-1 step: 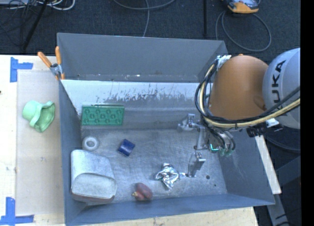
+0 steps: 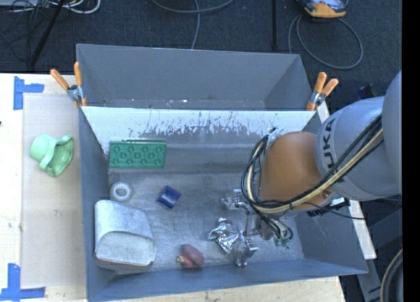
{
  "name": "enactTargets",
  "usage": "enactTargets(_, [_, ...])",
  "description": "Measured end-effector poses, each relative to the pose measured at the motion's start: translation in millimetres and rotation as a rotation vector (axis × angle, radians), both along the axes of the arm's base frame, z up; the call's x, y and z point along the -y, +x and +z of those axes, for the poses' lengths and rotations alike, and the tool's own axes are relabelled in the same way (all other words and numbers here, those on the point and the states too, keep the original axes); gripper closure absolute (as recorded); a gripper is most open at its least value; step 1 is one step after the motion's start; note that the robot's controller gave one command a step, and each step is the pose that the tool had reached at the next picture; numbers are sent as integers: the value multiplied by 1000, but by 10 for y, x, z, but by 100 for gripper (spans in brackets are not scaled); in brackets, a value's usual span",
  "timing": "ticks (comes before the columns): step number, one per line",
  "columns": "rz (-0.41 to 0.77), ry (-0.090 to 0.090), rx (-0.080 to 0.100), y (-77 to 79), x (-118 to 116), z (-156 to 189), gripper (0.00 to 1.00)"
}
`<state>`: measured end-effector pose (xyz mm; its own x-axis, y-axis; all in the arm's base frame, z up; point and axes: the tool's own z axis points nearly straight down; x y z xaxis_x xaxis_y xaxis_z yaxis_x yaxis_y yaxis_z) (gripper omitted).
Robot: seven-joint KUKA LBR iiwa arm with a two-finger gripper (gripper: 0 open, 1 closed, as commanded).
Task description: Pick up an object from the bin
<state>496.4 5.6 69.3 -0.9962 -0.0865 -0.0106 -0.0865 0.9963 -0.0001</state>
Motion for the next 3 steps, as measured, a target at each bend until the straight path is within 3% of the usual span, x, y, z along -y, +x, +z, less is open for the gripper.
enactTargets(1, [0,0,-3,9,-1,46,100])
enactTargets(2, [-26,0,-3,39,26,1022,100])
enactTargets(3, [-31,-1,-4,70,124,1645,100])
